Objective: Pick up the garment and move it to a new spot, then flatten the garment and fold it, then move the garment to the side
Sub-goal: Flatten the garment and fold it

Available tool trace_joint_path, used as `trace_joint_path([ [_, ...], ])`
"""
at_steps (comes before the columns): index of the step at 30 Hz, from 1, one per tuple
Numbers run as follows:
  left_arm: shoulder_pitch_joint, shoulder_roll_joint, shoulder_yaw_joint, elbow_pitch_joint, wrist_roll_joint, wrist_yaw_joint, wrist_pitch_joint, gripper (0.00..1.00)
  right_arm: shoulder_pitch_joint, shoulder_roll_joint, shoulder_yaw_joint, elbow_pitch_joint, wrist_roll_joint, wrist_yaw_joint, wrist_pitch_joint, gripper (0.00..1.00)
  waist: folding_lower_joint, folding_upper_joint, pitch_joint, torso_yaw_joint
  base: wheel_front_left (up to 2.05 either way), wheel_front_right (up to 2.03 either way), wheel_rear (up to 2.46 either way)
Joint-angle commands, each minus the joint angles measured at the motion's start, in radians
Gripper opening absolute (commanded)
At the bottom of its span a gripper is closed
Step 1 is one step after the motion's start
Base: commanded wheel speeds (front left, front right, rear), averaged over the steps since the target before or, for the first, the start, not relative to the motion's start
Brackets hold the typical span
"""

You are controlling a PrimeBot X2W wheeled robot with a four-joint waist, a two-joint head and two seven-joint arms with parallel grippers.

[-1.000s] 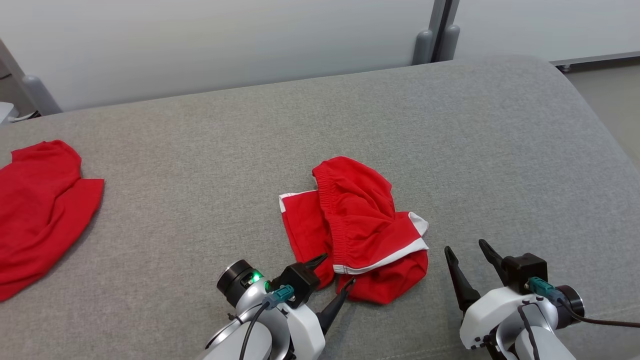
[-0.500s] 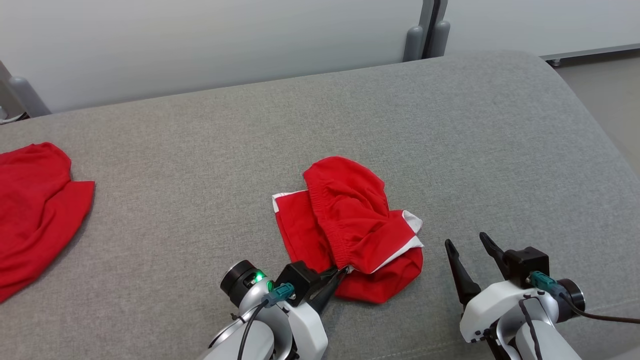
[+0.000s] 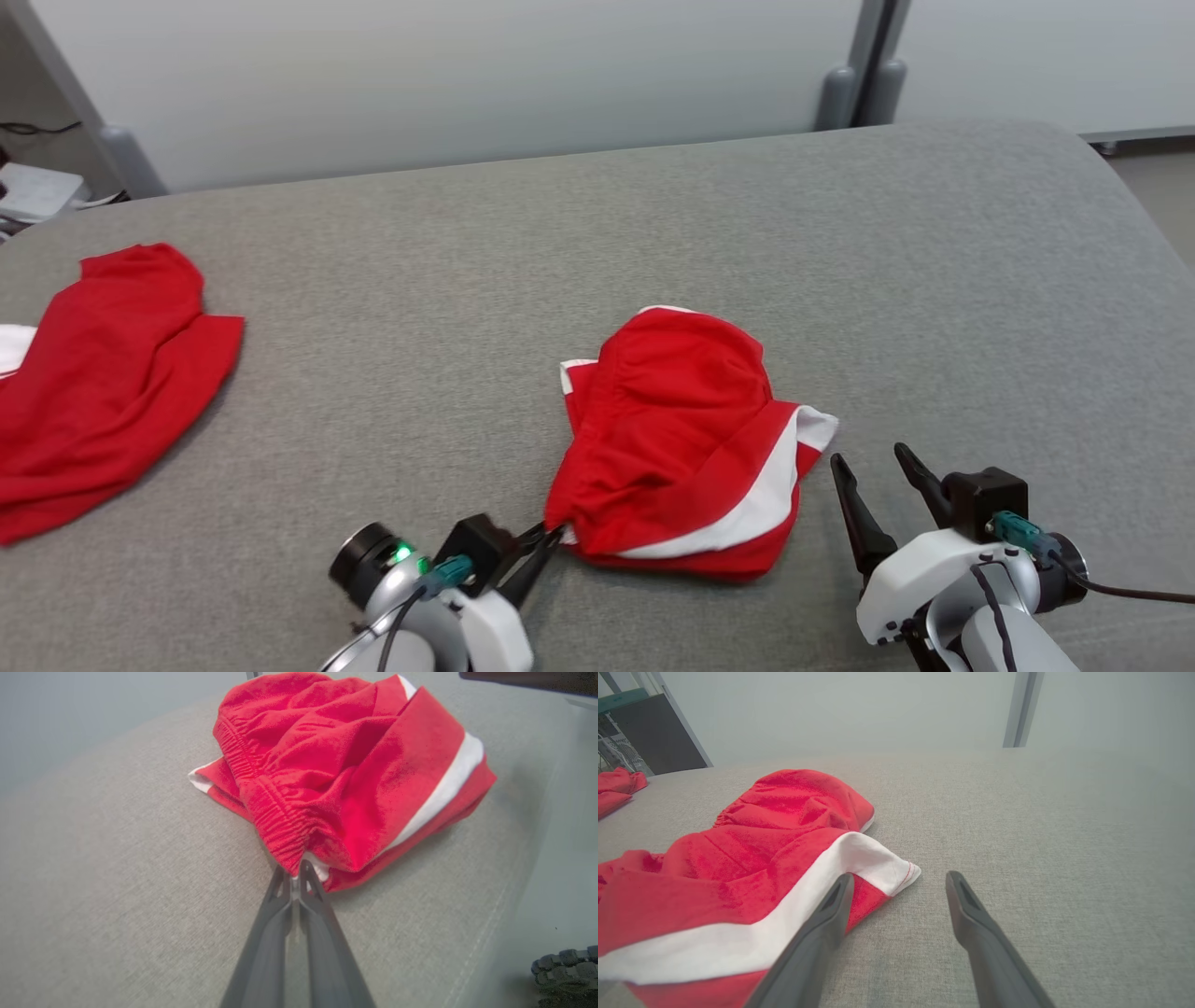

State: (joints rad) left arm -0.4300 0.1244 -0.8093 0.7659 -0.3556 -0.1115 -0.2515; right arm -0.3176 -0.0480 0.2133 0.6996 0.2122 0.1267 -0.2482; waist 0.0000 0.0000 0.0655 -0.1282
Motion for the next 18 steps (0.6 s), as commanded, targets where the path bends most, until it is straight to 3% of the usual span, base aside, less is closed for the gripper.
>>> trace_joint_path([
  [1, -0.005, 0.041, 0.031, -0.018, 0.008, 0.009, -0.01, 0.0, -0.01, -0.002, 0.024, -0.008, 0.01, 0.004, -0.014, 1.0, 0.0, 0.0, -0.004, 0.03, 0.0, 0.0, 0.0],
  [9, 0.023, 0.117, 0.031, -0.071, 0.004, 0.015, 0.018, 0.0, -0.031, -0.002, 0.04, 0.059, 0.046, 0.004, -0.014, 1.0, 0.0, 0.0, -0.004, 0.105, 0.0, 0.0, 0.0],
  [18, 0.027, 0.132, 0.019, -0.128, 0.0, 0.024, 0.048, 0.0, -0.115, -0.003, 0.025, 0.131, 0.071, 0.004, -0.014, 1.0, 0.0, 0.0, 0.02, 0.164, 0.0, 0.0, 0.0],
])
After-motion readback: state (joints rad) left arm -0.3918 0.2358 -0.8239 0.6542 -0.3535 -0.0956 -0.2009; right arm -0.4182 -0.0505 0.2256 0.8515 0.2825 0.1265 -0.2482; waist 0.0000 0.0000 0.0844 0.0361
